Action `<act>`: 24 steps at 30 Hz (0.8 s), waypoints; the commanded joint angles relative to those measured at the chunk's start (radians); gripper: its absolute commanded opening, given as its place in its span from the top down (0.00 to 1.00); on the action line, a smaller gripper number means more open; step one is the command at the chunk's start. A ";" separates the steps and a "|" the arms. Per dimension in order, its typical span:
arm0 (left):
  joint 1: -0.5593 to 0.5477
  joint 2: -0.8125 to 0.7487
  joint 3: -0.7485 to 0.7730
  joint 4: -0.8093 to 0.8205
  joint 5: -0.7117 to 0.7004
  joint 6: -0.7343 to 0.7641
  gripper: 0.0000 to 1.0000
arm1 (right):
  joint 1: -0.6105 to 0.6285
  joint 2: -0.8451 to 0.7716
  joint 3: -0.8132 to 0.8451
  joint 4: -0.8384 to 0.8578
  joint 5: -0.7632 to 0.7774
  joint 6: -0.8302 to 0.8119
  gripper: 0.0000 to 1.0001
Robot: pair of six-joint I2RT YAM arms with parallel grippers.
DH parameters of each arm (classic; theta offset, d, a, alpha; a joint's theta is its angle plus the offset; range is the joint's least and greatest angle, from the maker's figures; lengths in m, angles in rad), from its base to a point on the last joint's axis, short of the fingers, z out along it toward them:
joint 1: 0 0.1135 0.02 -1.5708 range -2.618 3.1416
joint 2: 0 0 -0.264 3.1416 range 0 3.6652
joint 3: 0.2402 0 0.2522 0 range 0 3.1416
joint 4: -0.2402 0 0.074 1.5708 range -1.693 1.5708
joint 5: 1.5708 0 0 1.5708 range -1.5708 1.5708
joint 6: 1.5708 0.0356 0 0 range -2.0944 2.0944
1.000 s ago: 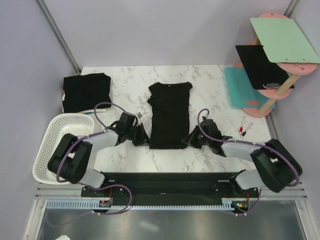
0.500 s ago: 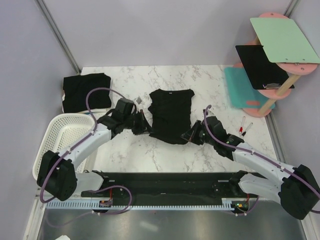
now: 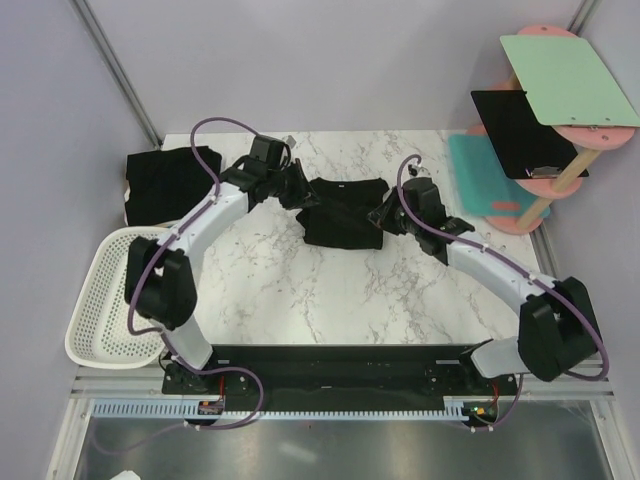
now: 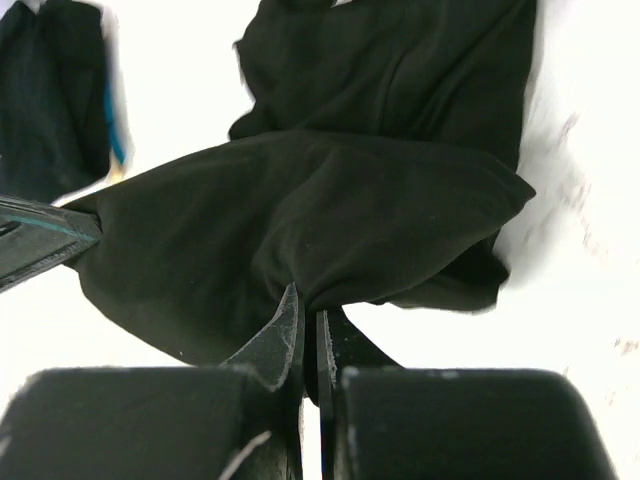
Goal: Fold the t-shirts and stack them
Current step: Fold the long partially folded tshirt into a neat square
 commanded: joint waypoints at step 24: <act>0.199 0.463 0.528 -0.056 0.119 0.133 0.00 | -0.221 0.467 0.332 0.450 -0.098 -0.040 0.02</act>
